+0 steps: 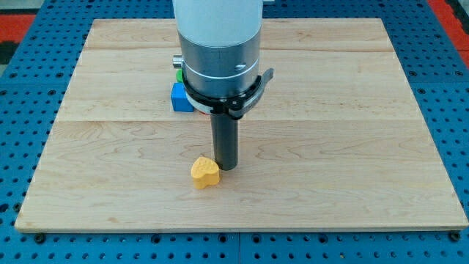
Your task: Push the yellow heart bottom left of the blue cube
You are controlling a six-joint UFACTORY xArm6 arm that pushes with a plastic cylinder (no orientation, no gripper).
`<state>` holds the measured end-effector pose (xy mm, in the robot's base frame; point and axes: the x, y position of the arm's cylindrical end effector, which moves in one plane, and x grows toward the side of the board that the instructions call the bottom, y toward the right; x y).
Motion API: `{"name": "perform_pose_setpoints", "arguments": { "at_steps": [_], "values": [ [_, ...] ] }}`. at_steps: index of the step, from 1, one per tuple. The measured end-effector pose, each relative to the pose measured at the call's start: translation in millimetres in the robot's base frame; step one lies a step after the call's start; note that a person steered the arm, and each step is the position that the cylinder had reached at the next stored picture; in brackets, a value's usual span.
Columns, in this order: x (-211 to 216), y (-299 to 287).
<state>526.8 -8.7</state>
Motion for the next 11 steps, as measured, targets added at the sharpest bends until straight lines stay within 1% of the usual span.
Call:
{"name": "perform_pose_setpoints", "arguments": {
  "at_steps": [1, 2, 3, 5, 6, 7, 8, 9, 10, 11],
  "values": [
    [29.1, 7.7],
    [39.3, -52.7],
    [20.7, -70.4],
    [3.3, -44.4],
    [-28.1, -50.1],
    [-57.3, -75.5],
    [-52.9, -88.2],
    [-43.2, -119.2],
    [-54.2, -134.1],
    [-50.6, -108.7]
  ]
}}
